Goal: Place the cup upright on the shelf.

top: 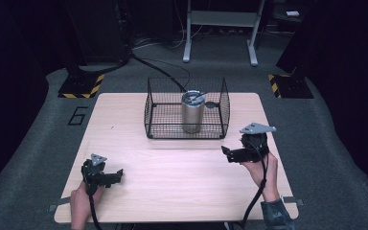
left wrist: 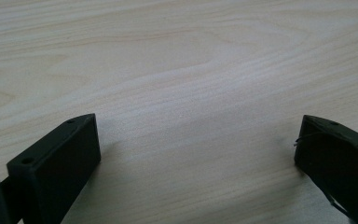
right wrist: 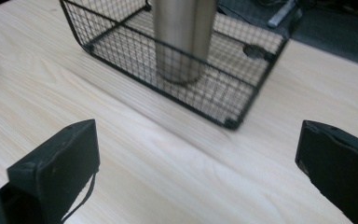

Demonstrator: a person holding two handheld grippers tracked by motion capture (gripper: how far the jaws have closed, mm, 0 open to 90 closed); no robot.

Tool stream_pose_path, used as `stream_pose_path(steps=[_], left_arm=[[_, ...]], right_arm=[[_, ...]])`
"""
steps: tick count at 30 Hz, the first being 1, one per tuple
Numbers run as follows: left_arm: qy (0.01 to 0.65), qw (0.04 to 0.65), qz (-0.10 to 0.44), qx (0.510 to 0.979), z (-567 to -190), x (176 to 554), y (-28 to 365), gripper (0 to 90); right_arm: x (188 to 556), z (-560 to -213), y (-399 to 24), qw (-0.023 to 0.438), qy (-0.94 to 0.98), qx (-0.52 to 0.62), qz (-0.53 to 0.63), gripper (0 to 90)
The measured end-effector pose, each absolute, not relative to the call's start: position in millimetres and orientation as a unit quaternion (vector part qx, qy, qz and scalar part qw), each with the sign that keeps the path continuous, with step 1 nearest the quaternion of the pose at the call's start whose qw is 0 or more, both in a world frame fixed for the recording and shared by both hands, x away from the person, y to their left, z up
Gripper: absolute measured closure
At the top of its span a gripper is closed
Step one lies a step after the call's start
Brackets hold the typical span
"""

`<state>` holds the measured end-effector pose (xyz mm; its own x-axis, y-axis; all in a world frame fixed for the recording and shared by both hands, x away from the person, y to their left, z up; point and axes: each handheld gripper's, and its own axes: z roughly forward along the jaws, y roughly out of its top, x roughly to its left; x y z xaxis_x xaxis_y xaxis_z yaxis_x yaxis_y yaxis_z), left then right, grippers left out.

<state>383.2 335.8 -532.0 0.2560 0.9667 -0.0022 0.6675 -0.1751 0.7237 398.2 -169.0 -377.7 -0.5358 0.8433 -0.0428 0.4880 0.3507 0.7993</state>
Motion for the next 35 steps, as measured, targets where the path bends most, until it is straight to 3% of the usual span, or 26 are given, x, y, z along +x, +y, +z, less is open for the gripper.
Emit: stream_pose_path(steps=[7, 21, 28, 35], left_arm=[[0.561, 0.313, 0.240, 0.728, -532.1, 383.2, 335.7, 0.1], [0.562, 0.313, 0.239, 0.727, -532.1, 383.2, 335.6, 0.1], [0.562, 0.314, 0.242, 0.726, -532.5, 383.3, 335.3, 0.1], [0.562, 0.313, 0.240, 0.727, -532.2, 383.3, 335.6, 0.0]], right_arm=[[384.1, -411.6, -198.4, 0.231, 0.774, 0.455, 0.375, 0.0], [362.2, -518.0, -256.5, 0.194, 0.738, 0.559, 0.324, 0.0], [355.5, -529.7, -264.6, 0.232, 0.732, 0.558, 0.314, 0.0], [358.2, -530.1, -264.5, 0.235, 0.730, 0.562, 0.310, 0.0]])
